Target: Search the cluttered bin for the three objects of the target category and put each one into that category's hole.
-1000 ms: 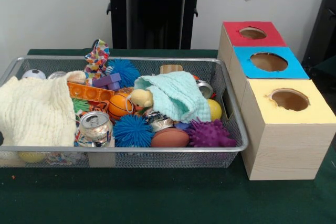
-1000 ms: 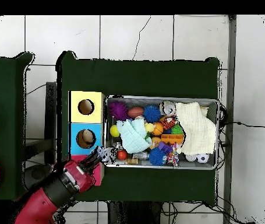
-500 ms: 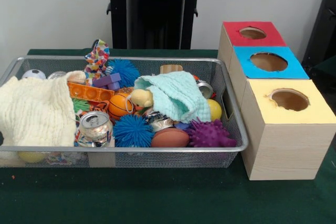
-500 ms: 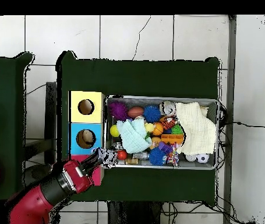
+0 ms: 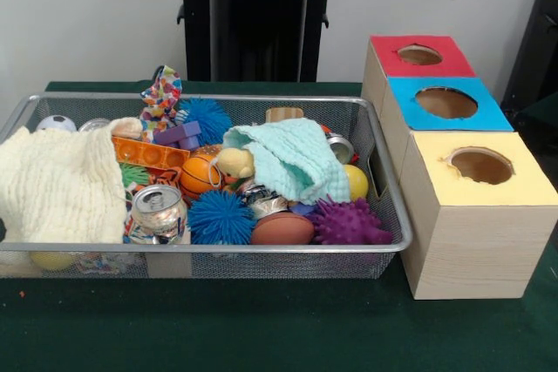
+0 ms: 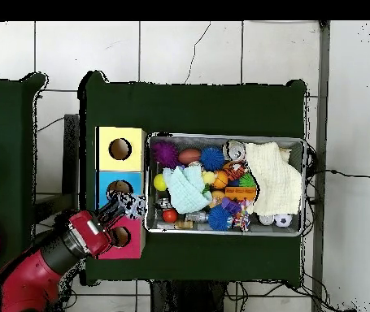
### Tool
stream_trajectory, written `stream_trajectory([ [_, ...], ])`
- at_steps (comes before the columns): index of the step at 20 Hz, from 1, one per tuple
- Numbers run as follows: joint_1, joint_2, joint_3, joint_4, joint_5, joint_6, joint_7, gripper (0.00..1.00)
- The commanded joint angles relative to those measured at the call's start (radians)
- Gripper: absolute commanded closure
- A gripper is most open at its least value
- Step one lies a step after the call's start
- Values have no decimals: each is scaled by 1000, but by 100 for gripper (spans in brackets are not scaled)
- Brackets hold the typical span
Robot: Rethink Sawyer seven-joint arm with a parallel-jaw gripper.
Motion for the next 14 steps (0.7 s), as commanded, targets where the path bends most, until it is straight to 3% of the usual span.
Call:
stream_trajectory([
  [1,-43,76,-12,-182,-28,141,321,100],
  [14,-62,137,4,-199,16,64,374,100],
])
